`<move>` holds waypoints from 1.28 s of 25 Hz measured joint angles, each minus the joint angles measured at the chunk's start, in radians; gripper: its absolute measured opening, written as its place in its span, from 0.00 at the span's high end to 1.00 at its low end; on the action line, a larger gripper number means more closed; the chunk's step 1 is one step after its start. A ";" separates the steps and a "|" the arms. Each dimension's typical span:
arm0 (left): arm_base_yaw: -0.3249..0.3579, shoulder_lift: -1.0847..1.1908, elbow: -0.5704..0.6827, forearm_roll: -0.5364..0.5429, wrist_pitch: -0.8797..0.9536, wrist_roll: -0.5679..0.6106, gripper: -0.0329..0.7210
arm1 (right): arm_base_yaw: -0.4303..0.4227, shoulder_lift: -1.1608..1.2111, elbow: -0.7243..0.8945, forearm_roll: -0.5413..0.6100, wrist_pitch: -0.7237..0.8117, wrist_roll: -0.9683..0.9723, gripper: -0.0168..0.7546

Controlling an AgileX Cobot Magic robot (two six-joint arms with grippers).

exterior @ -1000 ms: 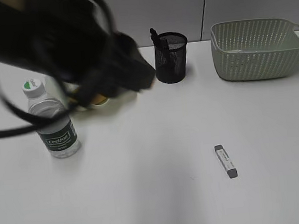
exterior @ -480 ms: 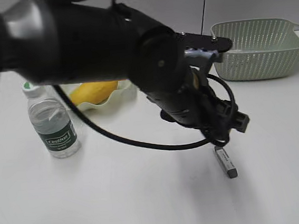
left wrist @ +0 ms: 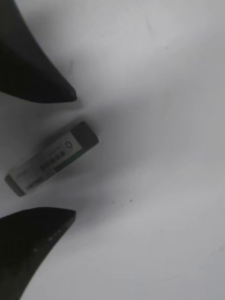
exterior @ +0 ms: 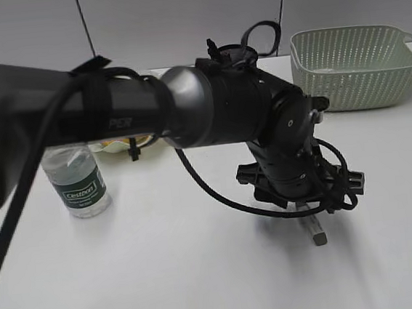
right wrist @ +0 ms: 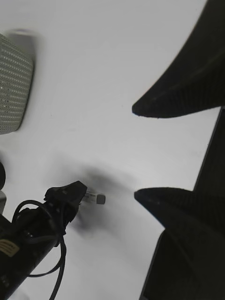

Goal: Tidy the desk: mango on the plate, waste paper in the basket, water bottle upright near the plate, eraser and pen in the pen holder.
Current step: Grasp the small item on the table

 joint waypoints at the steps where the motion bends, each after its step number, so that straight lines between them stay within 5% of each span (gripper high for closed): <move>1: 0.000 0.009 -0.003 0.002 0.002 -0.022 0.27 | 0.000 0.000 0.000 0.000 0.000 0.000 0.47; 10: -0.027 0.055 -0.023 0.047 -0.025 -0.121 0.34 | 0.000 0.000 0.000 0.000 0.000 0.000 0.47; 20: -0.046 0.072 -0.037 0.160 0.012 -0.132 0.77 | 0.000 0.000 0.000 0.000 0.000 0.000 0.47; 27: -0.053 0.064 -0.034 0.232 0.011 -0.136 0.77 | 0.000 0.000 0.000 0.000 0.000 -0.001 0.47; 32: -0.014 -0.022 -0.023 0.399 -0.054 -0.136 0.77 | 0.000 0.000 0.000 0.000 0.000 -0.001 0.47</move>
